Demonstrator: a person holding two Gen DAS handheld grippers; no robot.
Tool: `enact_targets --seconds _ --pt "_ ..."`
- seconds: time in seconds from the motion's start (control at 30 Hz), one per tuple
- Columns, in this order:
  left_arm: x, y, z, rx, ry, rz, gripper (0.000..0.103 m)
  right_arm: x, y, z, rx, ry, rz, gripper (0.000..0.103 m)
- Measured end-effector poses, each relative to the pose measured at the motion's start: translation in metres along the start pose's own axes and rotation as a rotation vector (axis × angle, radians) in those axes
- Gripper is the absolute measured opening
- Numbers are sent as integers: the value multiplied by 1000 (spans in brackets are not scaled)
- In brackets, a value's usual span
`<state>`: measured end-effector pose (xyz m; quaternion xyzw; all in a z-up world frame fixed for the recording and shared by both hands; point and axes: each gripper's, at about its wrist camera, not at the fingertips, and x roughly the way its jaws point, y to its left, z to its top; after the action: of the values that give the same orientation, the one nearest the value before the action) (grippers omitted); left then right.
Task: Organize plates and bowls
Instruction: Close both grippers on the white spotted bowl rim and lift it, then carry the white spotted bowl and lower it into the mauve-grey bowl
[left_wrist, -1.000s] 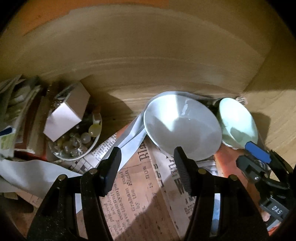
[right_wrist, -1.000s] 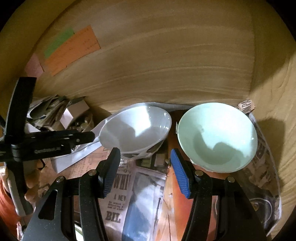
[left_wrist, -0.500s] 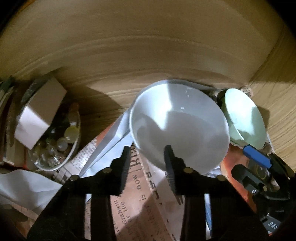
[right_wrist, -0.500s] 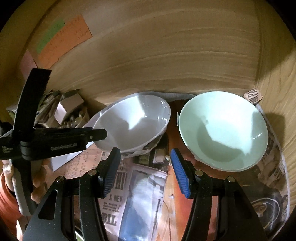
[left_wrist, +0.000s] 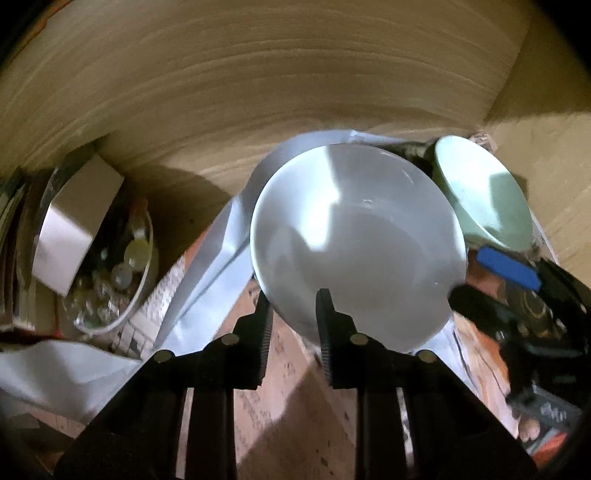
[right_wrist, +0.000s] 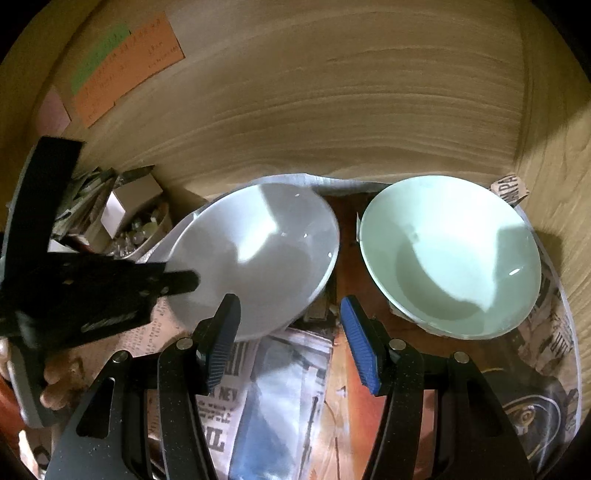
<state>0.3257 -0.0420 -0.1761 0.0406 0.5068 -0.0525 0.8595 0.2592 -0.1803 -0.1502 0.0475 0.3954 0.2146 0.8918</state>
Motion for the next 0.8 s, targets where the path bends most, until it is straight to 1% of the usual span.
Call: enact_targets --seconds 0.1,0.3,0.33,0.37,0.4,0.47,0.53,0.63,0.73,0.8 --pt "-7 3 -11 4 13 -17 22 6 2 0 -1 10 -3 53" --pt "-14 5 -27 31 33 -24 22 17 8 -2 -17 37 -12 53" --pt "-15 5 -30 38 35 -25 22 19 9 -3 -20 45 -13 49" --pt "-17 4 -33 47 35 -26 22 22 10 -3 -22 51 -17 42" --pt "-19 5 -36 52 34 -27 22 24 10 -4 -26 64 -18 39" --pt "-22 5 -41 61 31 -29 22 31 11 -7 -34 95 -14 25" --pt "-26 6 -46 66 26 -29 22 36 12 -10 -43 115 -20 19" --pt "-24 3 -44 57 24 -25 21 36 14 -12 -62 110 -44 17" --pt "-24 -3 -43 63 9 9 21 33 14 -14 -44 121 -27 16" --pt "-31 -6 -45 69 -9 16 21 31 16 -16 -44 119 -33 16"
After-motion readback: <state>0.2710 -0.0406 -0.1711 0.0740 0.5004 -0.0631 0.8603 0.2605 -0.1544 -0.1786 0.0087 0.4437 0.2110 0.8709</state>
